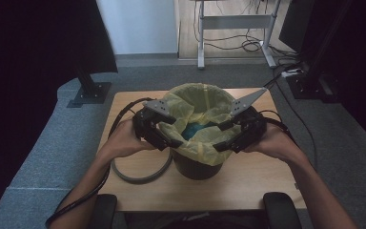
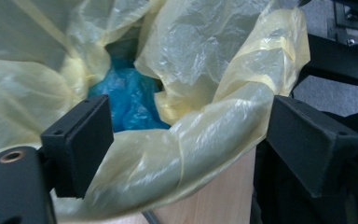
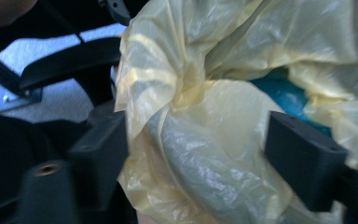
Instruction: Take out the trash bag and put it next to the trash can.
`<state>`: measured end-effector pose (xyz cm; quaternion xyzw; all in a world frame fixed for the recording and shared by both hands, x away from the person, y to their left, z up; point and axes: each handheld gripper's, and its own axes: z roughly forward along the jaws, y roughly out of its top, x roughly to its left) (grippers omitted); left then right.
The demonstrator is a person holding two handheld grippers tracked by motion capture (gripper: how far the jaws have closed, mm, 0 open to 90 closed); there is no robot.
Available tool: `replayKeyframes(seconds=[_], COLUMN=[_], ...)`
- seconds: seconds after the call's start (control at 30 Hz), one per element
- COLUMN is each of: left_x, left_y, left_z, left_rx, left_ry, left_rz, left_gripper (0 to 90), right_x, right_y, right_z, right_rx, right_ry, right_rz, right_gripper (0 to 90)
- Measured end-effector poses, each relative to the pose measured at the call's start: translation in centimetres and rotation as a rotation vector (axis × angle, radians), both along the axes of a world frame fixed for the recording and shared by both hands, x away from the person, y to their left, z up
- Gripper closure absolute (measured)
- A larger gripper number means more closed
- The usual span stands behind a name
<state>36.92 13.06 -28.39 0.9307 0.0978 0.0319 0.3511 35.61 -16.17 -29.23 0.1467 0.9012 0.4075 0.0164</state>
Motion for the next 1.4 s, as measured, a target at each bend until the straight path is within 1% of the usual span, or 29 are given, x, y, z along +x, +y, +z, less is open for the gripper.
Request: replayKeyframes(seconds=[0.03, 0.07, 0.13, 0.2, 0.27, 0.33, 0.37, 0.4, 0.43, 0.5, 0.53, 0.6, 0.67, 0.7, 0.77, 0.87, 0.9, 0.97, 1.0, 1.1, 1.13, 1.2, 1.23, 1.3, 1.4], left_x=[0.0, 0.0, 0.0, -0.1, 0.0, -0.1, 0.0, 0.0, -0.1, -0.1, 0.0, 0.1, 0.1, 0.1, 0.1, 0.2, 0.2, 0.4, 0.4, 0.4, 0.5, 0.5, 0.5, 0.7, 1.3], left_y=[-0.1, -0.1, 0.1, 0.3, 0.6, 0.8, 0.9, 1.0, 1.1, 1.2, 1.2, 1.3, 1.2, 1.1, 0.8, 0.1, -0.1, -0.5, -0.7, -1.2, -1.3, -1.4, -1.4, -1.1, -0.4], left_z=[-0.1, -0.2, -0.3, -0.3, -0.2, 0.1, 0.3, 0.5, 0.7, 1.2, 1.5, 1.8, 2.1, 2.2, 2.2, 2.1, 2.0, 1.8, 1.8, 1.6, 1.5, 1.6, 1.7, 2.0, 2.5], left_rx=[0.006, 0.008, -0.003, -0.014, -0.022, -0.047, -0.052, -0.059, -0.07, -0.084, -0.094, -0.105, -0.114, -0.123, -0.127, -0.104, -0.092, -0.085, -0.081, -0.053, -0.041, -0.023, -0.024, -0.031, -0.055], left_ry=[0.004, 0.018, 0.046, 0.062, 0.061, 0.068, 0.071, 0.07, 0.067, 0.035, 0.032, 0.043, 0.032, 0.034, 0.042, 0.051, 0.058, 0.076, 0.083, 0.093, 0.09, 0.071, 0.061, 0.043, 0.025], left_rz=[-0.005, -0.019, -0.044, -0.058, -0.068, -0.075, -0.078, -0.082, -0.083, -0.051, -0.047, -0.052, -0.046, -0.041, -0.053, -0.049, -0.044, -0.058, -0.062, -0.064, -0.062, -0.045, -0.027, 0.013, 0.073], left_gripper=[19.8, 24.4, 34.1, 42.4, 47.9, 56.9, 60.4, 64.6, 68.9, 74.7, 76.4, 75.4, 68.6, 62.0, 55.7, 47.7, 46.1, 44.4, 45.3, 60.0, 67.9, 78.5, 82.8, 87.3, 88.7], right_x=[0.0, 0.1, 0.2, 0.0, -0.1, -0.2, -0.2, -0.2, -0.2, 0.0, 0.1, 0.3, 0.5, 0.7, 1.0, 1.6, 1.8, 2.2, 2.3, 2.8, 3.0, 3.2, 3.3, 3.3, 3.3], right_y=[0.0, 0.0, -0.1, -0.3, -0.5, -0.6, -0.7, -0.8, -0.8, -0.7, -0.6, -0.5, -0.5, -0.5, -0.5, -0.6, -0.6, -0.5, -0.5, -0.5, -0.4, -0.4, -0.4, -0.5, -0.7], right_z=[-0.1, -0.2, -0.3, 0.0, 0.4, 0.7, 0.9, 1.1, 1.2, 1.4, 1.5, 1.8, 2.2, 2.3, 2.6, 3.1, 3.2, 3.5, 3.6, 3.8, 3.8, 3.8, 3.8, 3.7, 3.8], right_rx=[-0.016, -0.033, -0.035, -0.011, 0.009, 0.023, 0.032, 0.035, 0.021, 0.006, 0.002, 0.007, 0.017, 0.018, 0.028, 0.051, 0.054, 0.061, 0.066, 0.064, 0.068, 0.076, 0.08, 0.085, 0.101], right_ry=[0.005, 0.01, 0.038, 0.031, 0.026, 0.021, 0.022, 0.017, -0.005, -0.012, -0.022, -0.038, -0.051, -0.057, -0.074, -0.086, -0.09, -0.097, -0.098, -0.108, -0.11, -0.106, -0.106, -0.108, -0.113], right_rz=[0.005, 0.007, 0.024, 0.035, 0.043, 0.05, 0.052, 0.054, 0.04, 0.03, 0.023, 0.012, 0.0, -0.008, -0.033, -0.06, -0.066, -0.078, -0.084, -0.102, -0.108, -0.116, -0.117, -0.121, -0.126], right_gripper=[34.2, 39.9, 48.0, 58.1, 67.7, 75.3, 78.4, 87.5, 87.7, 88.5, 88.6, 88.8, 88.8, 88.8, 88.9, 88.9, 88.9, 88.9, 88.9, 88.9, 88.9, 88.8, 88.8, 88.7, 87.7])
